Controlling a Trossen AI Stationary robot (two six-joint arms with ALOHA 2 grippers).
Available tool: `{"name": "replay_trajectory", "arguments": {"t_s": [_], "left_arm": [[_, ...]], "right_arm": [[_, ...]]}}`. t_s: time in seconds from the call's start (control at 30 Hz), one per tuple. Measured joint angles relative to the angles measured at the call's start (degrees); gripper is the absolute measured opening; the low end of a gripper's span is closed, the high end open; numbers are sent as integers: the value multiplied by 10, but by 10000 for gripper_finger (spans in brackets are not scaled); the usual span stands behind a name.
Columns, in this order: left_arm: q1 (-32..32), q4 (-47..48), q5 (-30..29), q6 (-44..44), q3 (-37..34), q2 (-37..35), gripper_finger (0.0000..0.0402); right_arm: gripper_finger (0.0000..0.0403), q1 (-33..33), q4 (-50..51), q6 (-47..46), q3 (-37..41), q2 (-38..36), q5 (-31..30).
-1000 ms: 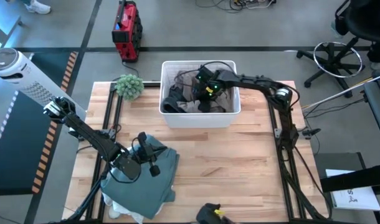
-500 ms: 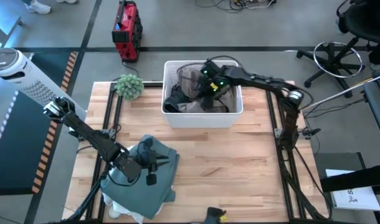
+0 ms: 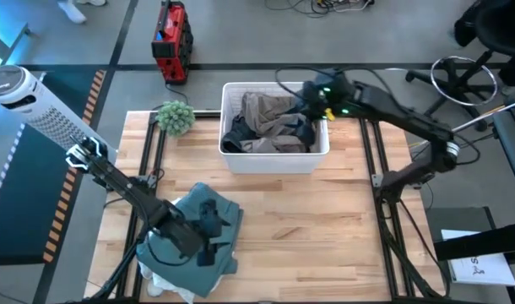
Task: Sort clothes
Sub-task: Put the blue pants into the white bin
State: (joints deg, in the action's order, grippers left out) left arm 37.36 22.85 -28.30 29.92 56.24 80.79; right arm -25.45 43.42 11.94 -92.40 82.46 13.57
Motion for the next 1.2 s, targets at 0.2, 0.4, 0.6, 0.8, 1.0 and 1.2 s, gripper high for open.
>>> {"name": "replay_trajectory", "arguments": {"t_s": [0.2, 0.4, 0.6, 0.8, 1.0, 1.2], "left_arm": [[0, 101, 11, 106, 81, 118, 286], [-8, 184, 23, 175, 177, 224, 301], [-28, 283, 25, 218, 246, 309, 302], [-58, 331, 40, 242, 263, 359, 302], [-76, 329, 79, 241, 255, 385, 286], [-82, 327, 95, 218, 249, 394, 212]], "right_arm": [[227, 43, 31, -4, 0, -71, -64], [233, 58, 54, -10, 0, -102, -85], [222, 58, 62, -9, 0, -103, -87], [218, 58, 62, -3, 0, -98, -87], [224, 58, 62, -4, 0, -99, -87], [211, 58, 63, -9, 0, -99, -87]]}}
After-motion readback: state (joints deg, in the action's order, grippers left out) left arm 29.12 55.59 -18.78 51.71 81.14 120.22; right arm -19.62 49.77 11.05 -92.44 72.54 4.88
